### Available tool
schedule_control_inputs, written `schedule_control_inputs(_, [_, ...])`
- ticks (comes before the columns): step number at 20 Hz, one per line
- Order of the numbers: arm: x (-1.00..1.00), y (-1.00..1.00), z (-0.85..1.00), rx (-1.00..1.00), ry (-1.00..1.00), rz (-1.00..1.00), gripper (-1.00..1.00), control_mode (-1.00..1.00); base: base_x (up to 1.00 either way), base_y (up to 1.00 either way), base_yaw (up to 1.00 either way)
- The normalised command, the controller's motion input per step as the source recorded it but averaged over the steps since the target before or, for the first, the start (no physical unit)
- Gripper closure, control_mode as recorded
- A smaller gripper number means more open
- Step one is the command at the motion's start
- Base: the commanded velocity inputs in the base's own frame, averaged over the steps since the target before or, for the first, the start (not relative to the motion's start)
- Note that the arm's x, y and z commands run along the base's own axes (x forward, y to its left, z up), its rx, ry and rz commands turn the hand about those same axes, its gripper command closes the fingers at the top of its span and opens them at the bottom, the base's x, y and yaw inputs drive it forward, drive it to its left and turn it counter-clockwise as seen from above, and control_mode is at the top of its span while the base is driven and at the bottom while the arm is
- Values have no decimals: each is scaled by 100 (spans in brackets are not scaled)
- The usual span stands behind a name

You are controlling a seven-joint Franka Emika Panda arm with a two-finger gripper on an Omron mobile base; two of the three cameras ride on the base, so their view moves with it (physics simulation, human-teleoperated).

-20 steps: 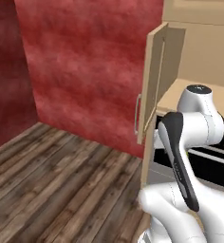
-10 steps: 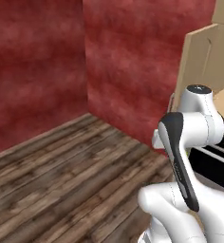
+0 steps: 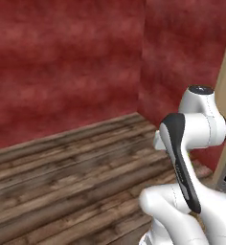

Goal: Pick the mangos from the cabinet and place them in one bowl. Pick the kiwi from the sink and place it in the other bowl.

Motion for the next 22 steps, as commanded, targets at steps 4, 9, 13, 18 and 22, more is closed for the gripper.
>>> schedule_control_inputs(4, [0, 0, 0, 0, 0, 0, 100, 100, 0, 19, 48])
schedule_control_inputs(9, [0, 0, 0, 0, 0, 0, 100, 100, 0, 35, 40])
schedule_control_inputs(13, [0, 0, 0, 0, 0, 0, 100, 100, 6, 22, 41])
schedule_control_inputs(18, [0, 0, 0, 0, 0, 0, 100, 100, 3, 3, 50])
schedule_control_inputs(22, [0, 0, 0, 0, 0, 0, 100, 100, 4, 0, 50])
